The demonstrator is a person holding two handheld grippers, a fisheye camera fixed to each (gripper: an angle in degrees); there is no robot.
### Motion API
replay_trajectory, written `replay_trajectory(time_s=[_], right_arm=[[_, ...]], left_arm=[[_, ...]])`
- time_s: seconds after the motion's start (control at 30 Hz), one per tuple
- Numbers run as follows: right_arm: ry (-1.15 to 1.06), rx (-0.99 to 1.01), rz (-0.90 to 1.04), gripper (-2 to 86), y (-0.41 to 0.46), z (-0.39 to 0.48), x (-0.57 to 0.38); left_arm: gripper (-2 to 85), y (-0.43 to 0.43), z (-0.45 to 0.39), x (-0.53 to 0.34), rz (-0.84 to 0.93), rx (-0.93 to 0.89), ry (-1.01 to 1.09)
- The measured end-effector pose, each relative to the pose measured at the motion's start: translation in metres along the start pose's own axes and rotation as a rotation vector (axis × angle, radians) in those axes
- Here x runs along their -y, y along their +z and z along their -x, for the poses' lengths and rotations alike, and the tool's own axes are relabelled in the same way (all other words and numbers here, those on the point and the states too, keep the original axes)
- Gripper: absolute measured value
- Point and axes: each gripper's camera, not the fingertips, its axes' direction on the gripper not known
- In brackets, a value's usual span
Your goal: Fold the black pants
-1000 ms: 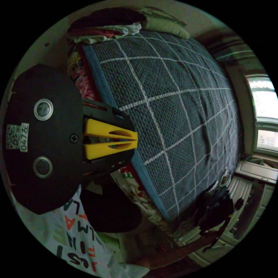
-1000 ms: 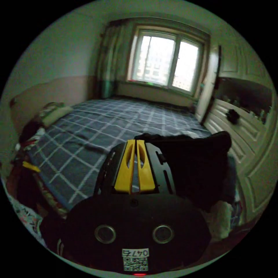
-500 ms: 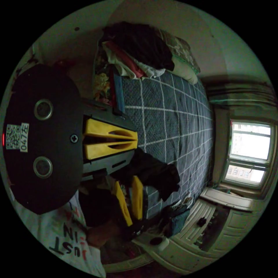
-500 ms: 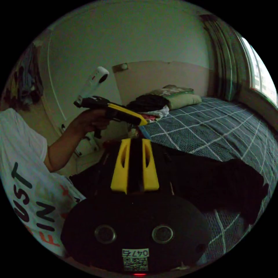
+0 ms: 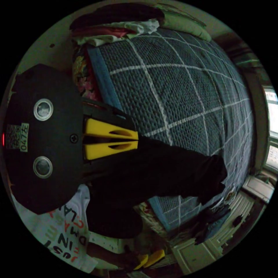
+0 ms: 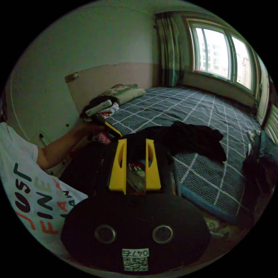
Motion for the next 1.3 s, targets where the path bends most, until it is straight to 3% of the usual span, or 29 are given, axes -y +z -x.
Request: replay_trajectory(time_s=[0.2,0.4,0.63,0.73,0.83,1.0,1.17,1.3], right_arm=[[0.043,0.017,-0.018,3.6,-0.018,0.011,-0.011],[0.022,-0.03,-0.11,4.3,-0.039,0.046,-0.013],[-0.118,-0.066,-0.079,8.2,-0.048,0.103,0.005],[-0.168,-0.147,-0.082,7.8,-0.057,0.12,0.012],[-0.185,-0.25,-0.076,7.4,-0.059,0.124,0.013],[-0.091,-0.357,-0.002,8.0,-0.045,0.098,-0.005],[0.045,-0.258,0.058,8.3,-0.014,0.074,-0.022],[-0.029,-0.214,0.155,9.7,0.029,0.082,-0.002]], left_arm=[[-0.8,-0.071,-0.015,-0.045,-0.208,-0.025,0.074],[-0.9,-0.152,-0.014,-0.082,-0.412,0.119,0.084],[-0.9,-0.249,-0.044,-0.149,-0.717,0.353,0.119],[-0.9,-0.278,-0.06,-0.182,-0.802,0.325,0.201],[-0.9,-0.29,-0.075,-0.21,-0.794,0.301,0.312],[-0.9,-0.276,-0.068,-0.255,-0.732,0.096,0.338],[-0.9,-0.214,-0.055,-0.258,-0.469,-0.19,0.277],[-0.9,-0.182,-0.065,-0.243,-0.362,-0.269,0.293]])
